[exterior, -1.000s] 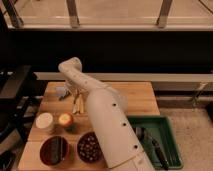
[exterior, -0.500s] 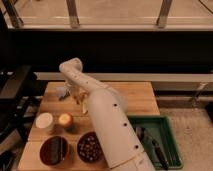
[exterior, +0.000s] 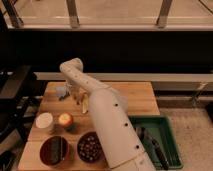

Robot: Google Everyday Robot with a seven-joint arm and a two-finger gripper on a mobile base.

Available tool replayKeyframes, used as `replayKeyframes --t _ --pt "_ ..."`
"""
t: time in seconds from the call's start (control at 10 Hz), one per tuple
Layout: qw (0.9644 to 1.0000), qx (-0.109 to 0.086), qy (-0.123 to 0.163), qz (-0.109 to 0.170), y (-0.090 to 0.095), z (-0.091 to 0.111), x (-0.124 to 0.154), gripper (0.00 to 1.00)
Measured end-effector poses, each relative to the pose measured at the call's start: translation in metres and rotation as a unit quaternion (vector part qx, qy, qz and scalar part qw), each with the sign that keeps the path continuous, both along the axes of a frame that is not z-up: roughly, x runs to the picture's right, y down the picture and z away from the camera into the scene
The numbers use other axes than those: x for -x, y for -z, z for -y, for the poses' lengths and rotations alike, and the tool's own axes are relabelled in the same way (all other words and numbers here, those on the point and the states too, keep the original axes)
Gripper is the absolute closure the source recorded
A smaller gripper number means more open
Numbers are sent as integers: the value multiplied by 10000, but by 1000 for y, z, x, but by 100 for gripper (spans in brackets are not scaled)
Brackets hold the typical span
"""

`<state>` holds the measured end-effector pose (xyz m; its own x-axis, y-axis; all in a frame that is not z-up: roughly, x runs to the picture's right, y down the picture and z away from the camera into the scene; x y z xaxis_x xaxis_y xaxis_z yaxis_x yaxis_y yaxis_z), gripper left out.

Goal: Place fork in table surface

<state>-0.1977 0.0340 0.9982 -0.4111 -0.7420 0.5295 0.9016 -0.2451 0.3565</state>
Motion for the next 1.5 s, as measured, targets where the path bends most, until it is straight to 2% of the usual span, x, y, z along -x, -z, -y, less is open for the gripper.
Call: replayKeyframes --t 0.2,0.3,0.5,0.6,0.8,0.9,1.2,1.5 --pt "9996 -22 -215 208 8 4 -1 100" --pt "9985 -100 -393 361 16 14 -3 100" --pt "9944 -239 -756 698 40 38 -8 100" --pt "9911 -325 -945 877 52 51 -12 100" --pt "9868 -428 -1203 994 63 67 -29 100" --pt "9854 -427 -1303 1004 64 70 -39 100" --pt "9815 -347 -1674 857 69 74 -95 100" --pt "9784 -141 -1998 522 73 64 -151 100"
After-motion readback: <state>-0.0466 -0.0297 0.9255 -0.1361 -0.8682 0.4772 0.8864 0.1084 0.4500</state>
